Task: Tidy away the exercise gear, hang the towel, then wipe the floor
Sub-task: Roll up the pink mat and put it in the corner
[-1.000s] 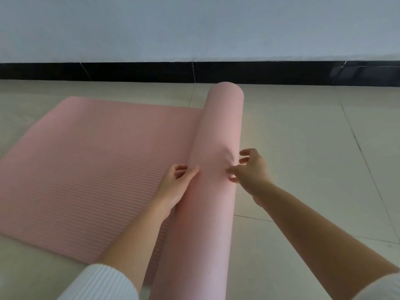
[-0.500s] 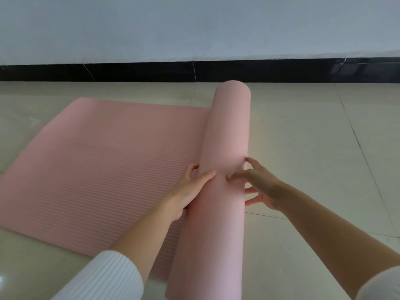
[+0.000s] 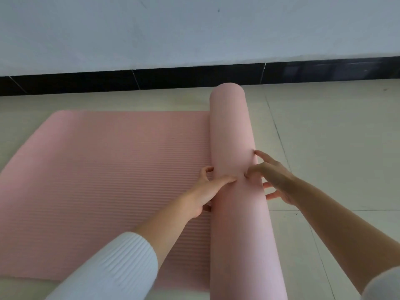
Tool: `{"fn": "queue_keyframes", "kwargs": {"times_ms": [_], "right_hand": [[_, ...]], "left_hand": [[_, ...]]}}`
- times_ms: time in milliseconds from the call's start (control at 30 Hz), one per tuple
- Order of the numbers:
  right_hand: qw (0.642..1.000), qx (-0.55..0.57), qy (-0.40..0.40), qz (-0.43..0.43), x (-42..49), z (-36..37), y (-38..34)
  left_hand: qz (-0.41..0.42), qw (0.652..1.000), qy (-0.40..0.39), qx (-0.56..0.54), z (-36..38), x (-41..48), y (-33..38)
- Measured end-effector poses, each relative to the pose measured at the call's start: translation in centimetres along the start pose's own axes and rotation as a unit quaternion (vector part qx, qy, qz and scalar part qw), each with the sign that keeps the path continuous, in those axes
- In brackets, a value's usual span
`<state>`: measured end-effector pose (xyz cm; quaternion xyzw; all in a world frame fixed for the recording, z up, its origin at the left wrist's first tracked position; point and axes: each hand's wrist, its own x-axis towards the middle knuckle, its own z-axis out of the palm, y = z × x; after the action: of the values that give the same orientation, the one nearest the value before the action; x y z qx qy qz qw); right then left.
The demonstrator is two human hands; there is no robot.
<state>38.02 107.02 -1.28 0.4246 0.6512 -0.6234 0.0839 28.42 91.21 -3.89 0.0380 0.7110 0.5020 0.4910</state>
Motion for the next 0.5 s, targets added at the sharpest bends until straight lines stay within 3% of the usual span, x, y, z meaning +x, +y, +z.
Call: {"fn": "queue_keyframes", "kwargs": {"times_ms": [267, 500], "right_hand": [[0.995, 0.006, 0.095, 0.028, -2.3, -11.3, 3.9], [0.992, -0.042, 0.121, -0.001, -1.7, -11.2, 4.8]], "left_hand": [[0.005, 0.993, -0.12, -0.001, 12.2, 2.2, -0.1], [-0.005, 0.992, -0.089, 0.089, 10.8, 2.7, -0.3]]}}
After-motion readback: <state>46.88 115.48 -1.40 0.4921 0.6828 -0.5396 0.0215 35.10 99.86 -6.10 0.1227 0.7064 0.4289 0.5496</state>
